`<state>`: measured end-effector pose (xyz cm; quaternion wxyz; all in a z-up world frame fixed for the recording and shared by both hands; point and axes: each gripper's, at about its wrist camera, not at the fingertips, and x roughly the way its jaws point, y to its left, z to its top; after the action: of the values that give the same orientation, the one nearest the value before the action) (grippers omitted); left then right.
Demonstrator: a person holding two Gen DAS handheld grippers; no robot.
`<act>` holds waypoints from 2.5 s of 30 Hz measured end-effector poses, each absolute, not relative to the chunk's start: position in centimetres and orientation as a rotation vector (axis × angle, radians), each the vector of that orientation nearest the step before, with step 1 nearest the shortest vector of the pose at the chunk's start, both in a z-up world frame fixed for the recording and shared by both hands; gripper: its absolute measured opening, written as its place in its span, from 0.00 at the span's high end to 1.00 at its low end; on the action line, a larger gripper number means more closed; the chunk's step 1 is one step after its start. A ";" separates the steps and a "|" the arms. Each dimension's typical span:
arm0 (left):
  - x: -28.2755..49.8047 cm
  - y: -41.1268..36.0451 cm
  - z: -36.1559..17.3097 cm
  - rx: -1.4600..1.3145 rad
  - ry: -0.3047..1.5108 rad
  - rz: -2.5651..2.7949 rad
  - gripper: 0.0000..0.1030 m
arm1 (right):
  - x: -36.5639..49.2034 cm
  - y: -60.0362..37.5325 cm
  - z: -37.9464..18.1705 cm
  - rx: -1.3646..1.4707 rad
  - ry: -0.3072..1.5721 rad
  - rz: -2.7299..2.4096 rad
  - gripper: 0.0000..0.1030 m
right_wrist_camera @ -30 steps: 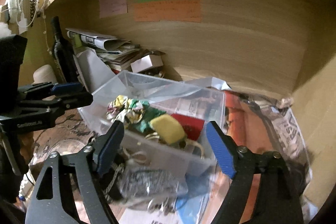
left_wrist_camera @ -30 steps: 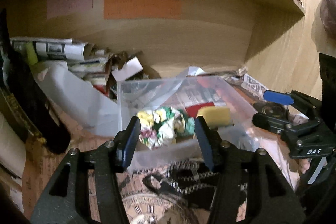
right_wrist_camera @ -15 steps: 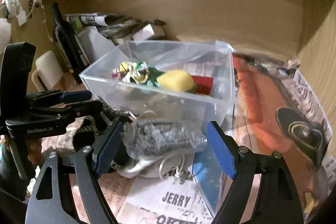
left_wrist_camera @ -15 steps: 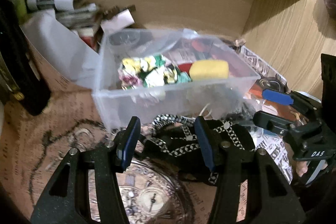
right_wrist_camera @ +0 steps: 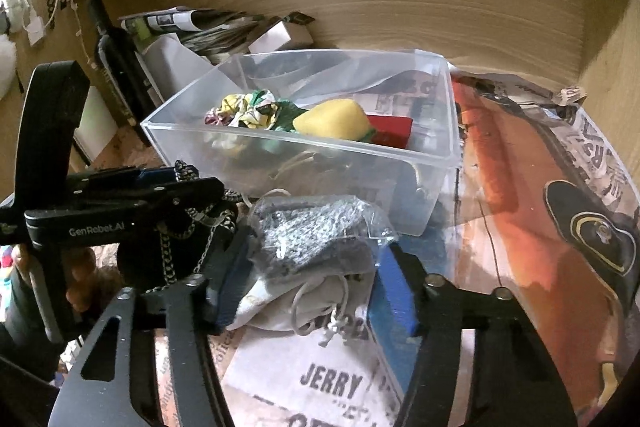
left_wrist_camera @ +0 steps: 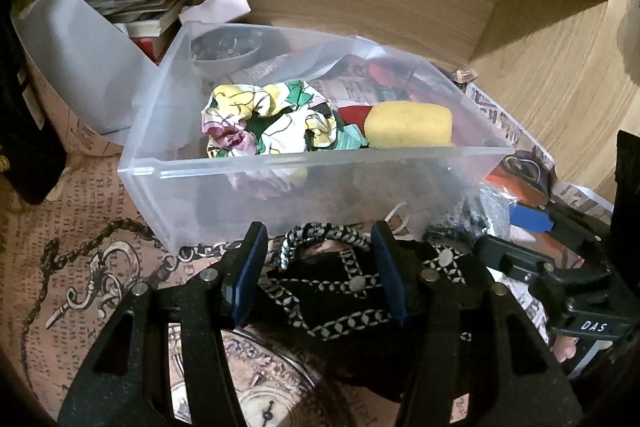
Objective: Organize soft objects
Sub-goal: 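Grasp the silver mesh bag with the right gripper while the left gripper grasps the black chain bag, then lift the mesh bag into the clear box with the right gripper while the left gripper releases the black bag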
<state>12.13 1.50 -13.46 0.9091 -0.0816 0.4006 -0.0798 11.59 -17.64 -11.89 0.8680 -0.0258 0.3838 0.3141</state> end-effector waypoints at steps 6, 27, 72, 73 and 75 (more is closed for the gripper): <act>11.8 1.0 -13.3 -0.151 0.812 -0.181 0.67 | 11.1 -17.7 -11.4 -0.046 0.787 0.662 0.62; 7.3 1.9 -6.9 -0.151 0.605 -0.183 0.69 | 8.5 -20.3 -5.6 -0.011 0.603 0.633 0.85; 10.8 4.1 -4.6 -0.157 0.556 -0.114 0.69 | 11.5 -19.5 -3.1 -0.018 0.515 0.574 0.79; 11.3 4.3 -4.7 -0.156 0.565 -0.109 0.69 | 12.0 -18.8 -3.1 -0.022 0.514 0.587 0.79; 12.1 4.6 -5.1 -0.151 0.584 -0.102 0.69 | 12.8 -17.5 -3.2 -0.036 0.515 0.611 0.79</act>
<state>12.07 4.61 -5.15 0.9536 -0.0743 0.2875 -0.0501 12.77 -17.45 -3.18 0.9211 -0.0173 0.2508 0.2974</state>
